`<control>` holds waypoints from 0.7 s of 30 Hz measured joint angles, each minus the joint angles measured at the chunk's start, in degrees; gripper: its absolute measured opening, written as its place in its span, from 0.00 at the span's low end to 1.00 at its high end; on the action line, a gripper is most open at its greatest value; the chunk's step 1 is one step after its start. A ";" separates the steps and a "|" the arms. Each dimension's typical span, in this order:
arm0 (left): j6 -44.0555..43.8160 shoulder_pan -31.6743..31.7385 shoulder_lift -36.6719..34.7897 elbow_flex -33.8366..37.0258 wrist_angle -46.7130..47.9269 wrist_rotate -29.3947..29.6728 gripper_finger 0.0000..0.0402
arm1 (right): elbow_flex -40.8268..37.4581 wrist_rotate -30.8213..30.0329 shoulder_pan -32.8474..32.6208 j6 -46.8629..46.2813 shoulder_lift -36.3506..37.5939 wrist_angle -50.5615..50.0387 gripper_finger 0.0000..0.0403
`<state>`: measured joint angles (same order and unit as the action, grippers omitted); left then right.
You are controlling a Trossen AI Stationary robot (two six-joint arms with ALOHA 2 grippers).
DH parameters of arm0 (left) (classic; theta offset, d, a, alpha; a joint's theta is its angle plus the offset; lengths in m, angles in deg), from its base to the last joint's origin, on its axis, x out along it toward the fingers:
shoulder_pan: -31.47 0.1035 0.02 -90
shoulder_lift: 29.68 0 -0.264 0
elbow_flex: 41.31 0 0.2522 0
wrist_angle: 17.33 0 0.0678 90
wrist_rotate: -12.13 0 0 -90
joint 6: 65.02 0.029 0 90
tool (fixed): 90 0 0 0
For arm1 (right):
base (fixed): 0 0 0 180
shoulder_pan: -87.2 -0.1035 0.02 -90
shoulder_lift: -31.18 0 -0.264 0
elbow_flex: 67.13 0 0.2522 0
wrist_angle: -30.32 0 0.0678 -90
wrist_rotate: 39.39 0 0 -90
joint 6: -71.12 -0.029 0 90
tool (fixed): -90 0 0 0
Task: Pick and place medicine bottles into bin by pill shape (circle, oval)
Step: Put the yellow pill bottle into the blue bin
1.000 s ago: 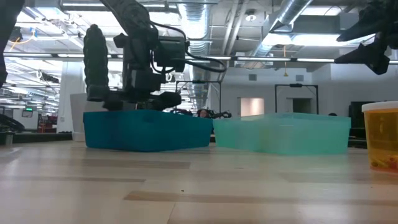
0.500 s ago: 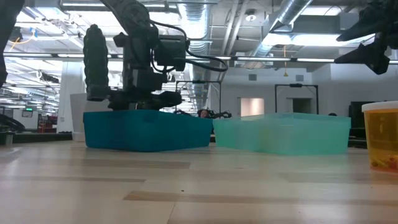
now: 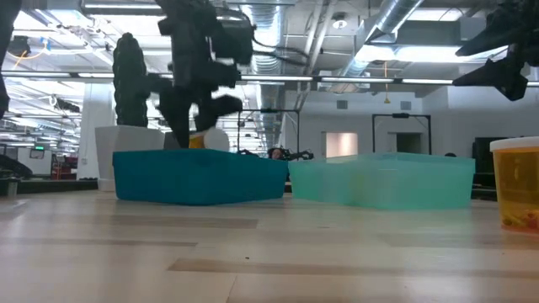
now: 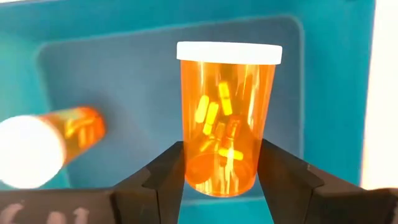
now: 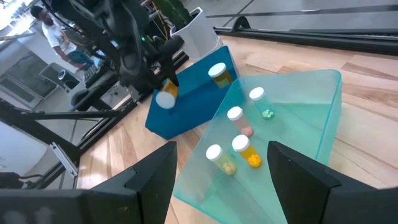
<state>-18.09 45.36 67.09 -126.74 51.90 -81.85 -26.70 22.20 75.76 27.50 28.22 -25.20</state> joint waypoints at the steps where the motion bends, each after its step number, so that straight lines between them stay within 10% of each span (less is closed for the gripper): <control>1: -1.37 0.17 -1.13 -0.27 0.55 0.20 0.42 | 0.00 0.00 0.00 0.00 0.00 0.00 0.65; 10: -21.65 0.37 -14.58 -1.87 -0.93 0.34 0.42 | -0.02 0.00 -0.01 0.03 0.01 0.05 0.65; 21: -44.50 -5.83 -24.51 2.29 -31.71 -2.30 0.42 | 0.00 -0.02 -0.02 -0.21 0.02 0.33 0.65</control>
<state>-62.58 39.53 42.58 -124.44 20.19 -84.15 -26.70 22.19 75.73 27.29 28.24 -24.87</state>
